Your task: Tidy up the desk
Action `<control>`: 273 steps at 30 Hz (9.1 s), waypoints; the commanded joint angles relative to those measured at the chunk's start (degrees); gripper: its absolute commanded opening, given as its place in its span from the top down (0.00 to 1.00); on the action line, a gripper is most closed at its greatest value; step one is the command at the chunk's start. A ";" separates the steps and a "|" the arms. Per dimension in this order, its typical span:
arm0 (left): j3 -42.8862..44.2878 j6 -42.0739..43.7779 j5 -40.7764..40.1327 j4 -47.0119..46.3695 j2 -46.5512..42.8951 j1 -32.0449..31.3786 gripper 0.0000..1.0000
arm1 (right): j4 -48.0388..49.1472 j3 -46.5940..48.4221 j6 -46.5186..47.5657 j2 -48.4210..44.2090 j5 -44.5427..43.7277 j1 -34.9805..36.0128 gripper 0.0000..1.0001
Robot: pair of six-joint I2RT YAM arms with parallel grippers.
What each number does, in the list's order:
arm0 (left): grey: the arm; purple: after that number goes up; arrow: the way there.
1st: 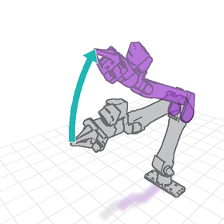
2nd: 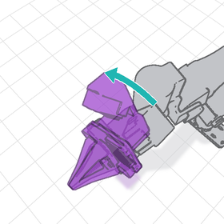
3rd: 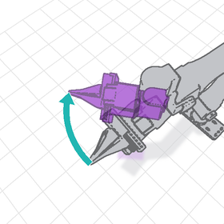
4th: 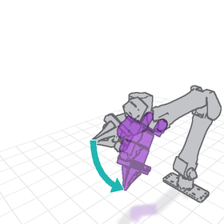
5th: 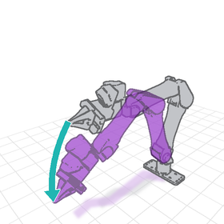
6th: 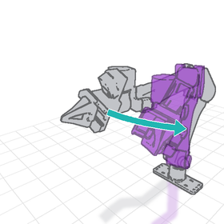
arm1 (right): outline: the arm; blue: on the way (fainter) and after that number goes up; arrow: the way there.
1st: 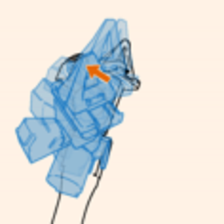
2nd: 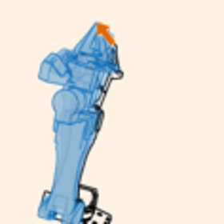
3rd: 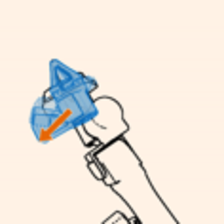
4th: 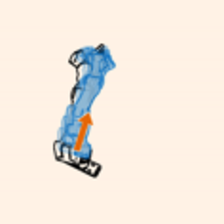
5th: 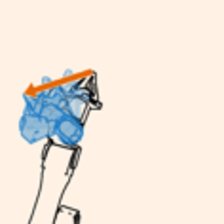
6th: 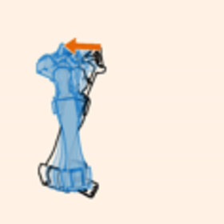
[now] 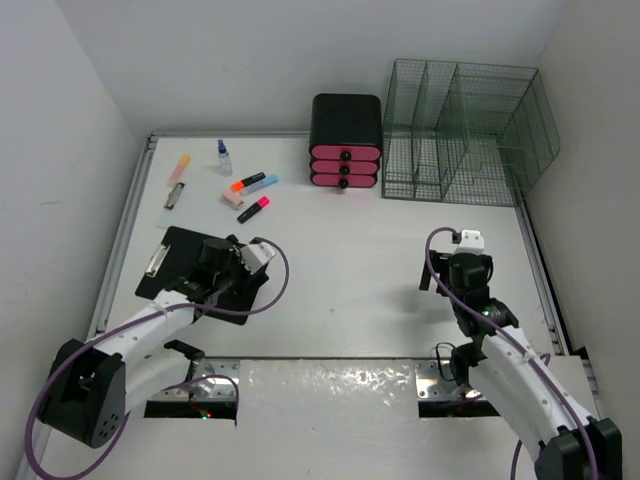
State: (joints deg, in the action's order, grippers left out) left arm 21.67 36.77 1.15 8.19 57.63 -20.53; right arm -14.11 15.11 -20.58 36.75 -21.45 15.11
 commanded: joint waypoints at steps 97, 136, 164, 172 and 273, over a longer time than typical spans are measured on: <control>45.11 -5.49 -9.59 3.77 39.22 4.54 0.15 | 19.83 47.73 3.17 57.39 1.39 21.89 0.26; 71.40 -3.20 7.64 26.00 63.67 8.67 1.00 | 18.68 36.48 8.89 39.63 -1.75 21.89 0.20; 106.45 2.07 2.37 37.34 63.83 -15.84 1.00 | 12.00 26.90 -2.89 28.29 -3.68 4.31 0.13; 108.93 3.92 -0.88 33.83 70.43 -17.78 0.86 | 11.65 25.84 -1.75 26.97 -4.83 3.96 0.13; 104.37 -4.18 1.51 40.07 56.29 0.60 1.00 | 12.00 25.40 0.72 29.52 -0.87 3.96 0.12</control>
State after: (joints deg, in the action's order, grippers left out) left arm 125.21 28.71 6.44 48.58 120.49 -12.58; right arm -3.68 40.18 -19.90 66.59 -22.44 19.25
